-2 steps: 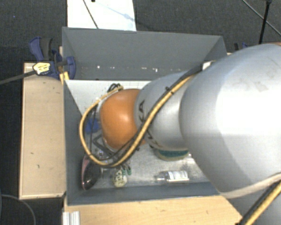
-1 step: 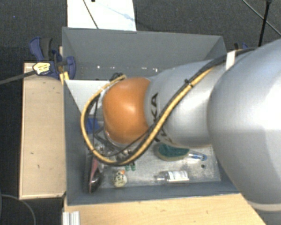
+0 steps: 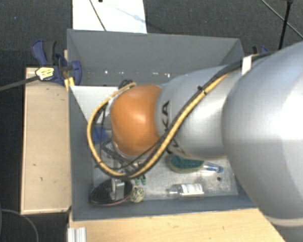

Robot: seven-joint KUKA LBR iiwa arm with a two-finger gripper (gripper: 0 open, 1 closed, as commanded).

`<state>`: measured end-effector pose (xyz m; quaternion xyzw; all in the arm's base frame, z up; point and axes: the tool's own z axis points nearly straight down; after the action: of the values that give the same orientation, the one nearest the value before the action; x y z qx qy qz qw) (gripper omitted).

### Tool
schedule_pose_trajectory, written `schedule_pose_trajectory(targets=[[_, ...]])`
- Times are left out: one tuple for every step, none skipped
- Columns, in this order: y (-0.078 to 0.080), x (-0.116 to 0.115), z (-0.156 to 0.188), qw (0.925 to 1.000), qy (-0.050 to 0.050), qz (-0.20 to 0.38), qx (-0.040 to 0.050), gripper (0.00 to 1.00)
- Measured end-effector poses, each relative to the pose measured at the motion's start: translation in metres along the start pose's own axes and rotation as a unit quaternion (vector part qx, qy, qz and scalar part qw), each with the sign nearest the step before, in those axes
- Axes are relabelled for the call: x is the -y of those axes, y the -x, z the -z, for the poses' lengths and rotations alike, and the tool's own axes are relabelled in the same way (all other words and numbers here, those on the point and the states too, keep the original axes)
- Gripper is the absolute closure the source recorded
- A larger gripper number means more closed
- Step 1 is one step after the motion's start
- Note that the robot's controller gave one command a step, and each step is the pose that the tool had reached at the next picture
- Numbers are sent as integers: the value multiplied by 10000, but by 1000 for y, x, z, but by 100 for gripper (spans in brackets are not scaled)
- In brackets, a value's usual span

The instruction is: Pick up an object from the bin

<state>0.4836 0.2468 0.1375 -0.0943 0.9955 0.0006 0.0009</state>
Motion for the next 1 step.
schedule_pose_trajectory(targets=[[-1,-1,-65,9992,-3,401,26,0]])
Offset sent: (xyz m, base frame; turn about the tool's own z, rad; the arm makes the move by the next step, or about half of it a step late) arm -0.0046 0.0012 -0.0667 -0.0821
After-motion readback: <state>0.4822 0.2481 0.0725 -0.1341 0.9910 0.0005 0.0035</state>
